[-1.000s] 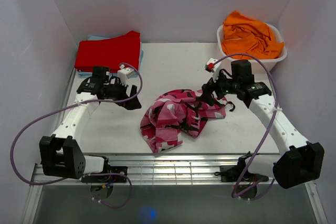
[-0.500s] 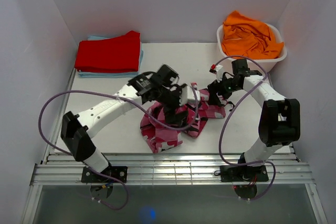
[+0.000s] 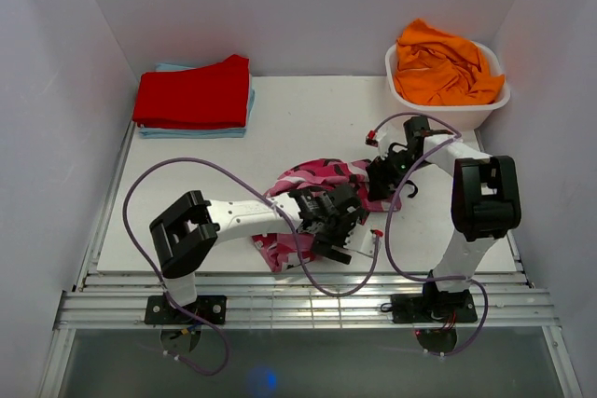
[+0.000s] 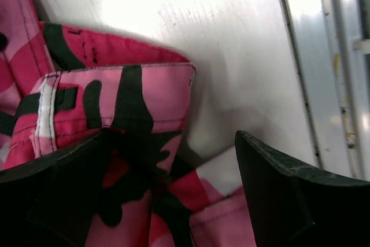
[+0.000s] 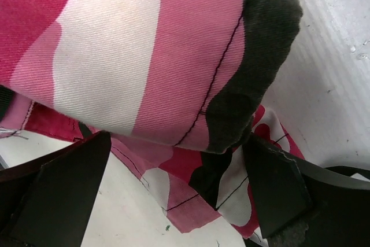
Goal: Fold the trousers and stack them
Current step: Move the trousers to the center of the board, then flatten the trousers out
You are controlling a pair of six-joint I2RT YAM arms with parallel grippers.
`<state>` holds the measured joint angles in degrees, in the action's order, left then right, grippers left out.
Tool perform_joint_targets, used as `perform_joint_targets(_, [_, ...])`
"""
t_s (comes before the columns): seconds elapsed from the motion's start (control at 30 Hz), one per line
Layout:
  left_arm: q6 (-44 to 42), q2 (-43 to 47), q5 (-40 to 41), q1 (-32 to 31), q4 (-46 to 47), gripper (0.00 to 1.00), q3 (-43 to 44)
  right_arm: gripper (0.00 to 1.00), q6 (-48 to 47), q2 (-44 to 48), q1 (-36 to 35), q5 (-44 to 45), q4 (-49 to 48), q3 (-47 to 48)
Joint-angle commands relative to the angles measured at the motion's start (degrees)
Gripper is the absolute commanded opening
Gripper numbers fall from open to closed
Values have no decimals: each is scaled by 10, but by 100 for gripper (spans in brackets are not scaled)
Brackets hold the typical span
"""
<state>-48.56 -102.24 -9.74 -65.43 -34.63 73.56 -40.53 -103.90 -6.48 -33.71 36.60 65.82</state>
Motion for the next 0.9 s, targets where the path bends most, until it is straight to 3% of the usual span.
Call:
perform_joint_targets(0.0, [-44, -6, 89, -17, 113, 98, -49, 100, -26, 21, 2, -14, 28, -24])
perform_joint_targets(0.1, [-49, -12, 119, -23, 149, 88, -68, 100, -47, 47, 3, -4, 43, -47])
perform_joint_targets(0.13, [-47, -14, 128, -24, 156, 73, -75, 100, -53, 52, 3, 0, 44, -53])
perform_joint_targets(0.23, [-44, -11, 152, -25, 192, 51, -97, 92, -65, 61, 5, 17, 42, -74])
perform_joint_targets(0.33, [-46, -2, 171, -27, 214, 35, -123, 76, -60, 43, 6, 35, 39, -76])
perform_joint_targets(0.37, [-37, 7, 181, -27, 212, 19, -121, 64, -56, 32, 8, 45, 37, -75])
perform_joint_targets(0.4, [-26, 17, 182, -27, 201, 7, -119, 58, -54, 27, 10, 51, 35, -74])
perform_joint_targets(0.43, [-1, 29, 179, -26, 197, 1, -116, 48, -53, 20, 16, 57, 35, -72])
perform_joint_targets(0.53, [61, 114, 142, -7, 161, 0, -106, 25, -58, 19, 39, 77, 37, -69])
perform_joint_targets(0.57, [80, 141, 111, 6, 149, 0, -101, 9, -59, 23, 46, 85, 39, -66])
perform_joint_targets(0.67, [149, 231, 41, 91, 93, 0, -71, 8, -68, 37, 81, 99, 53, -61])
perform_joint_targets(0.7, [177, 266, -3, 158, 78, 0, -57, 8, -74, 47, 94, 109, 59, -62])
perform_joint_targets(0.87, [184, 349, -81, 321, 36, 0, -51, 8, -101, 77, 132, 149, 92, -68])
